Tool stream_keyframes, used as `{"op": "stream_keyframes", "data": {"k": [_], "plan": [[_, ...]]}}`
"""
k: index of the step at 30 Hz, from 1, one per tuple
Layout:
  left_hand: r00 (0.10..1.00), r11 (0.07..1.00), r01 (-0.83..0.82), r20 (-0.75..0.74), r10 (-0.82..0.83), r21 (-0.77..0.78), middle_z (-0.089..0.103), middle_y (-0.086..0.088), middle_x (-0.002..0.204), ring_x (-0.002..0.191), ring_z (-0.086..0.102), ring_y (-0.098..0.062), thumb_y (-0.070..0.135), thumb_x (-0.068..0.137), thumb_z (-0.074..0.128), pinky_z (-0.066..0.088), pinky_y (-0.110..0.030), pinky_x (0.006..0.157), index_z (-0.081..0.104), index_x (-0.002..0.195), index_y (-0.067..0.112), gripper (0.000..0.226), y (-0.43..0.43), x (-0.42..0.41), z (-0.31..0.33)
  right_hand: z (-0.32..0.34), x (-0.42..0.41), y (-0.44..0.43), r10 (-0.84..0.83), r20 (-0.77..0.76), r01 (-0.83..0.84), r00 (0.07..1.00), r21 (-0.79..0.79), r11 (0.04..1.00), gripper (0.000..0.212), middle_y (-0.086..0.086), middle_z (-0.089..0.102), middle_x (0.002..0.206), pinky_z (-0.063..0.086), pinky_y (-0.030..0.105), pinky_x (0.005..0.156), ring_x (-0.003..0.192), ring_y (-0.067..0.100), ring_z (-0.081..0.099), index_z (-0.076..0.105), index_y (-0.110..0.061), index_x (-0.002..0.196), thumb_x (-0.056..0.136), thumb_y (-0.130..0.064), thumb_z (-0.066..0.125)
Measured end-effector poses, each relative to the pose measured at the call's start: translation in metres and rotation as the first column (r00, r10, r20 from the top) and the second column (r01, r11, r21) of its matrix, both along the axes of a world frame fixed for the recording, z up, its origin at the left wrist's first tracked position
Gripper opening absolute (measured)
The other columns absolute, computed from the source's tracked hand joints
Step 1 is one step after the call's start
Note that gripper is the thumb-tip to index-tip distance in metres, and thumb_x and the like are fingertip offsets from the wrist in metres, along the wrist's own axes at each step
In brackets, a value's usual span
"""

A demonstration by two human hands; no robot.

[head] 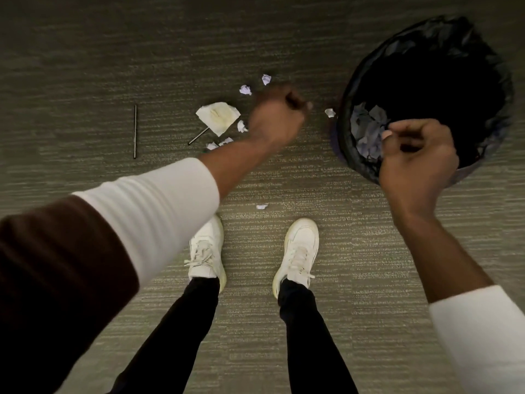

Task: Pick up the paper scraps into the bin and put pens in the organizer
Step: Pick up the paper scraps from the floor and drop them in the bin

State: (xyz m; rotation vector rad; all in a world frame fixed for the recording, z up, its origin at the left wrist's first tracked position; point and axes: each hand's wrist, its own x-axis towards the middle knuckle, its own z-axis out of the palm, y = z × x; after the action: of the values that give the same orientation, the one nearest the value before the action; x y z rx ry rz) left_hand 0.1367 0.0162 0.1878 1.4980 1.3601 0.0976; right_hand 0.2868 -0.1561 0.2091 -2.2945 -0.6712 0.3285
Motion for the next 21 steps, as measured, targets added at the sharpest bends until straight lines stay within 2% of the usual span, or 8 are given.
{"op": "stream_keyframes", "data": {"k": [2,4,7,9,11,15,18,21], "plan": [[0.993,0.999,0.005,-0.122,0.001,0.049,0.079,-0.017,0.102,0.098,0.076,-0.037,0.024,0.095,0.074,0.063,-0.047,0.089,0.074,0.103,0.003,0.023,0.010,-0.033,-0.019,-0.002,-0.027,0.002,0.163,-0.027,-0.161,0.986,0.063,0.985,0.007,0.005,0.073,0.101,0.055,0.015,0.073,0.082,0.011,0.070,0.074,-0.016,0.099,0.094,-0.019,0.071],[0.974,0.998,-0.001,-0.224,0.013,0.055,0.080,-0.015,0.101,0.099,0.076,-0.035,0.020,0.095,0.071,0.063,-0.044,0.089,0.076,0.103,0.003,0.020,0.017,-0.068,-0.038,-0.012,-0.058,0.004,0.335,-0.079,-0.333,0.939,0.043,0.942,0.003,0.003,0.074,0.097,0.058,0.020,0.069,0.079,0.013,0.070,0.074,-0.014,0.097,0.094,-0.014,0.072],[0.906,0.988,0.128,-0.416,-0.082,0.084,0.077,-0.009,0.092,0.103,0.074,-0.033,0.016,0.096,0.062,0.058,-0.029,0.079,0.077,0.102,0.003,0.021,0.017,-0.114,-0.063,-0.045,-0.098,0.000,0.541,-0.128,-0.553,0.831,-0.089,0.829,0.004,0.001,0.073,0.094,0.060,0.029,0.067,0.075,0.014,0.069,0.074,-0.013,0.093,0.092,-0.009,0.074],[0.847,0.967,0.217,-0.518,-0.118,0.133,0.078,-0.011,0.105,0.106,0.072,-0.032,0.026,0.097,0.060,0.054,-0.030,0.084,0.078,0.102,0.007,0.027,0.013,-0.138,-0.077,-0.075,-0.116,-0.006,0.602,-0.231,-0.641,0.764,-0.178,0.746,0.005,0.000,0.073,0.094,0.062,0.034,0.070,0.073,0.013,0.069,0.074,-0.014,0.092,0.091,-0.009,0.076],[0.819,0.952,0.267,-0.556,-0.143,0.149,0.078,-0.011,0.115,0.111,0.071,-0.031,0.032,0.095,0.062,0.052,-0.030,0.092,0.078,0.104,0.010,0.028,0.010,-0.158,-0.091,-0.107,-0.132,-0.013,0.626,-0.314,-0.700,0.714,-0.284,0.655,0.006,0.000,0.072,0.096,0.063,0.038,0.072,0.075,0.016,0.070,0.074,-0.014,0.092,0.090,-0.012,0.079],[0.781,0.923,0.372,-0.572,-0.251,0.102,0.077,-0.011,0.122,0.119,0.070,-0.032,0.038,0.096,0.062,0.054,-0.035,0.100,0.076,0.116,0.013,0.035,0.007,-0.187,-0.128,-0.170,-0.164,-0.024,0.638,-0.418,-0.760,0.647,-0.422,0.494,0.017,0.000,0.070,0.106,0.059,0.035,0.080,0.093,0.024,0.071,0.070,-0.020,0.102,0.088,-0.017,0.080],[0.771,0.914,0.398,-0.567,-0.289,0.076,0.075,-0.014,0.124,0.119,0.069,-0.037,0.036,0.097,0.063,0.055,-0.038,0.100,0.074,0.118,0.012,0.034,0.008,-0.196,-0.155,-0.209,-0.183,-0.020,0.657,-0.400,-0.760,0.638,-0.463,0.456,0.027,0.006,0.068,0.116,0.058,0.036,0.083,0.100,0.028,0.070,0.069,-0.023,0.112,0.088,-0.019,0.080],[0.793,0.916,0.391,-0.540,-0.282,0.095,0.070,-0.012,0.130,0.126,0.066,-0.033,0.030,0.094,0.069,0.053,-0.041,0.108,0.074,0.118,0.012,0.031,0.013,-0.201,-0.182,-0.240,-0.194,-0.013,0.684,-0.356,-0.749,0.636,-0.496,0.439,0.037,0.011,0.064,0.124,0.059,0.040,0.089,0.110,0.031,0.067,0.067,-0.025,0.122,0.088,-0.023,0.082]]}}
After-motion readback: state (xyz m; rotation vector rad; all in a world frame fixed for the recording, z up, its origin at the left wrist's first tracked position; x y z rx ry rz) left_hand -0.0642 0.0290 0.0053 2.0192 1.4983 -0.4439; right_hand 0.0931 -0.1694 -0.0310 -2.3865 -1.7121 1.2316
